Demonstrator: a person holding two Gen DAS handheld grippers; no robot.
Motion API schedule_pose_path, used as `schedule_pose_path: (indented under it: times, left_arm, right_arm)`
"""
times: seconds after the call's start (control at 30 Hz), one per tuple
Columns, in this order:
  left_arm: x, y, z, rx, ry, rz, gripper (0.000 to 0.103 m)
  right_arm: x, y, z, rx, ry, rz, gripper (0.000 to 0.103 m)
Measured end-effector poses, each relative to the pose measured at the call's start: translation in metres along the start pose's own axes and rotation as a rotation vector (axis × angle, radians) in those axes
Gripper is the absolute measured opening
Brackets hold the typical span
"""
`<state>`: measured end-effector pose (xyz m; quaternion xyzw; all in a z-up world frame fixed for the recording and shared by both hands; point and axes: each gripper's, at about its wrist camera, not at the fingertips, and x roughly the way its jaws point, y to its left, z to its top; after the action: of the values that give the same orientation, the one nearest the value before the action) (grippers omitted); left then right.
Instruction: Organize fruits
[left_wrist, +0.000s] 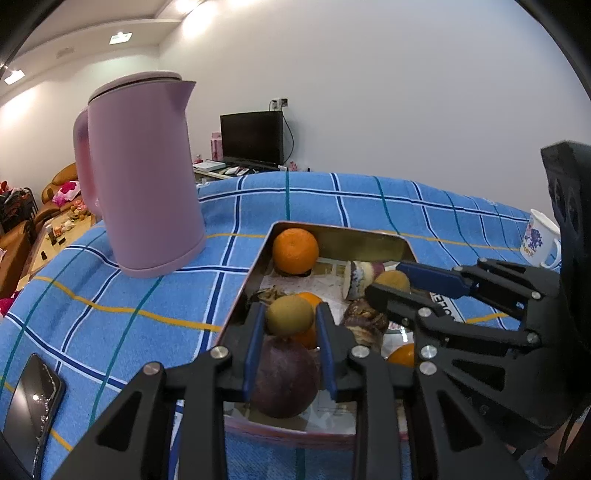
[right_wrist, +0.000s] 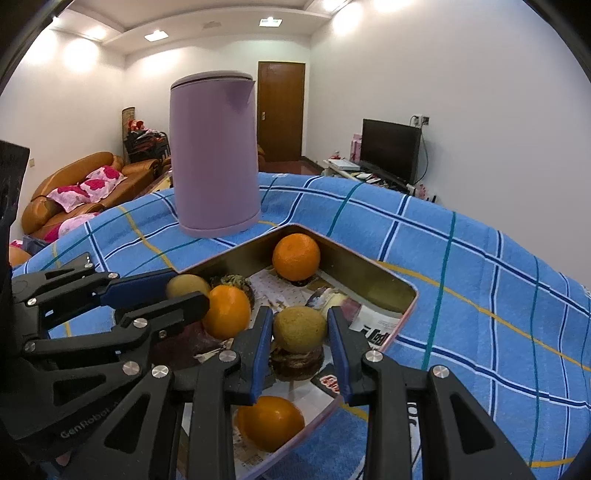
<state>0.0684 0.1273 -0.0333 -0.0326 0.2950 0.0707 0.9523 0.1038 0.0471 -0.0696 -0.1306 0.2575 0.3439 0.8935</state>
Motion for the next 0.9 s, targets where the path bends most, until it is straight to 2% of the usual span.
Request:
schedule_pose_path:
  times: [0.1, 0.17, 0.4, 0.47, 0.53, 0.7, 0.77, 0.9]
  left_arm:
    - [-0.001, 0.003, 0.0, -0.013, -0.005, 0.002, 0.034]
    - [-0.002, 0.005, -0.001, -0.025, -0.01, 0.009, 0.041]
    - [-0.009, 0.008, -0.002, -0.037, -0.049, 0.032, 0.064]
    - [-0.013, 0.008, -0.002, -0.035, -0.069, 0.034, 0.072]
    - [-0.016, 0.007, -0.002, -0.031, -0.087, 0.044, 0.076]
    - [-0.024, 0.005, -0.003, -0.02, -0.126, 0.06, 0.078]
    - [-0.026, 0.007, -0.003, -0.03, -0.135, 0.072, 0.084]
    - [-0.027, 0.008, -0.004, -0.041, -0.147, 0.076, 0.088]
  right_arm:
    - [0.0, 0.0, -0.001, 0.004, 0.003, -0.005, 0.038]
    - [-0.001, -0.003, -0.001, 0.017, 0.002, -0.017, 0.045]
    - [-0.012, -0.013, -0.006, 0.056, -0.029, -0.041, 0.054]
    - [-0.018, -0.016, -0.008, 0.076, -0.044, -0.061, 0.063]
    - [-0.025, -0.02, -0.011, 0.1, -0.072, -0.079, 0.066]
    - [-0.035, -0.021, -0.014, 0.104, -0.111, -0.1, 0.067]
    - [-0.039, -0.019, -0.015, 0.1, -0.124, -0.119, 0.069]
    - [-0.043, -0.021, -0.016, 0.111, -0.144, -0.143, 0.075]
